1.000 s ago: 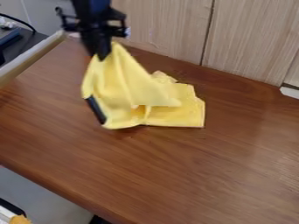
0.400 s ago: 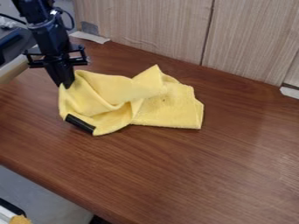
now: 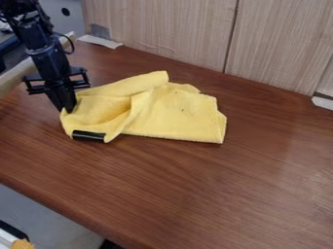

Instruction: Move the cloth to the left of the table

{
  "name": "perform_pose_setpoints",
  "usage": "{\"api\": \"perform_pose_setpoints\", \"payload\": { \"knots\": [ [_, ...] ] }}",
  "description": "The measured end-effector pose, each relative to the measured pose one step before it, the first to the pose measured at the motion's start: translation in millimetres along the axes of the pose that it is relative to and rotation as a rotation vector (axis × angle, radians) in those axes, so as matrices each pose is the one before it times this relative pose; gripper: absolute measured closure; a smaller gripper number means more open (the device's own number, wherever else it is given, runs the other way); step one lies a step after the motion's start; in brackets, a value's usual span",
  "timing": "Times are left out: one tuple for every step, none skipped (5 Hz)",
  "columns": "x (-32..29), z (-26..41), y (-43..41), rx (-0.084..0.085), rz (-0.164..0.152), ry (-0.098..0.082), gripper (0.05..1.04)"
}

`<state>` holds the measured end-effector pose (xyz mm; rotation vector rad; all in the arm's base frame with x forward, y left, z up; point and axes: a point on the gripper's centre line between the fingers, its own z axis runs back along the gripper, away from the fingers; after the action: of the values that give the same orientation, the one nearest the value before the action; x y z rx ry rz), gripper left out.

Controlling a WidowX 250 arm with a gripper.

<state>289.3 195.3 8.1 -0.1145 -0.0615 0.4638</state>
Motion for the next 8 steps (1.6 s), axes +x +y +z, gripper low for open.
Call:
{"api": "perform_pose_setpoints", "payload": {
  "knots": [
    [4.54, -2.76, 8.63, 0.0048, 0.0336, -0.0189, 1.03],
    [0.17, -0.33, 2.39, 0.0046, 0.0111, -0.0025, 1.007],
    [-2.0, 0.61, 0.91, 0.0029, 0.0088, 0.0117, 0.865],
    [-3.5, 2.82, -0.49, 0.0027, 0.0042, -0.0009, 0.648],
    [-3.35, 1.47, 0.87, 0.0078, 0.002, 0.013, 0.371],
    [-2.59, 2.05, 1.76, 0.0133, 0.0073, 0.011, 0.124],
    [-2.48, 2.13, 1.63, 0.0118, 0.0038, 0.0135, 0.084],
    [-1.88, 11.15, -0.51, 0.0078, -0.0193, -0.0028, 0.083]
  ]
}}
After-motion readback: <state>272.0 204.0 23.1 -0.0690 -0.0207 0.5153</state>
